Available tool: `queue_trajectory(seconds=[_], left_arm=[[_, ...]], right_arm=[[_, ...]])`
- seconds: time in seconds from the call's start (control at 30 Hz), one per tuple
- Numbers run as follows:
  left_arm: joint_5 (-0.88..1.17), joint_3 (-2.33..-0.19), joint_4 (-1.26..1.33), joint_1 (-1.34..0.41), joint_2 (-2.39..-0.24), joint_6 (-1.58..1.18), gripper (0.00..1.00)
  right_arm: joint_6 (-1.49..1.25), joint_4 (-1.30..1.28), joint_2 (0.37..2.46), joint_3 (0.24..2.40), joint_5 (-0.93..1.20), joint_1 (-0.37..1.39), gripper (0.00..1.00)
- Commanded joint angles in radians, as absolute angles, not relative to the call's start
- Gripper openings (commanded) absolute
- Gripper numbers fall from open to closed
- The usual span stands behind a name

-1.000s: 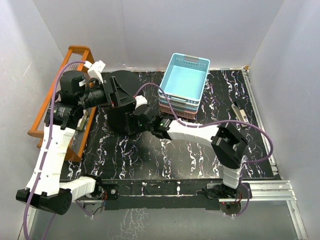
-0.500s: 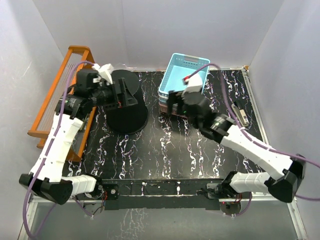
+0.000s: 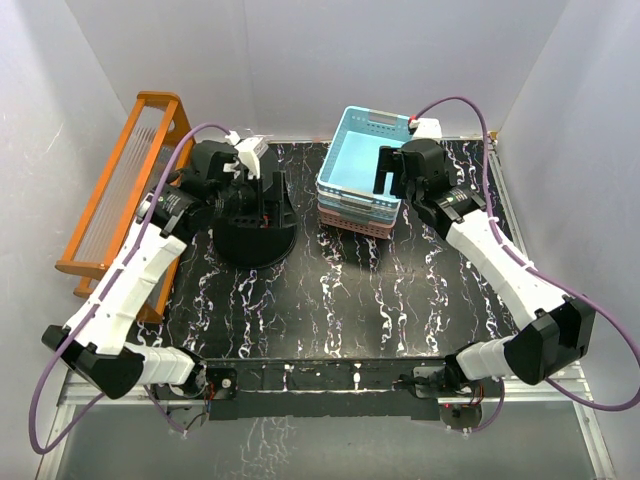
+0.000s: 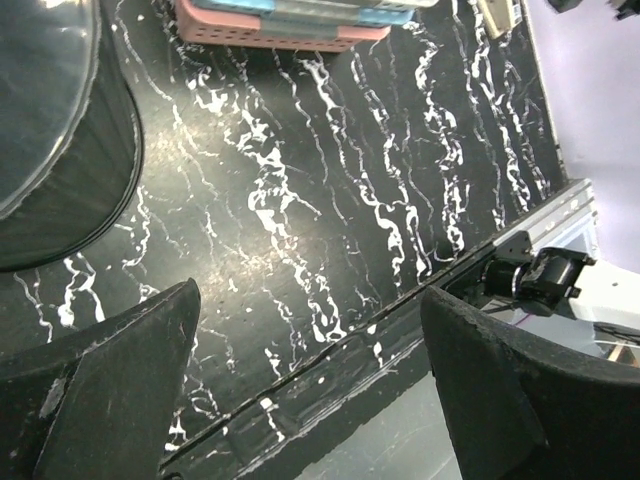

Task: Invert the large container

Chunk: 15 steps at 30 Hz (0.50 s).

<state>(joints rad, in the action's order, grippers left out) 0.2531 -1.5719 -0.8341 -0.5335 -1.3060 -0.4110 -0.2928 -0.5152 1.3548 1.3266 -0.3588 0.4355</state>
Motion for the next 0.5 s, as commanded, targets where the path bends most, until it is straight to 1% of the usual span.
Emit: queue_trajectory(seconds=[0.0,0.47], left_arm=[[0.208,-1.552,-0.891,-0.537,-1.306,-0.362,0.92],[0.153,-1.507,-0.915,-0.536,-1.327,-0.341,0.93]], right_arm=[[-0.308,-0.503,1.361,1.397,-0.312,0.425,0.83],[-0.318,-0.502,1.358,1.381,-0.31,0.415,0.85]])
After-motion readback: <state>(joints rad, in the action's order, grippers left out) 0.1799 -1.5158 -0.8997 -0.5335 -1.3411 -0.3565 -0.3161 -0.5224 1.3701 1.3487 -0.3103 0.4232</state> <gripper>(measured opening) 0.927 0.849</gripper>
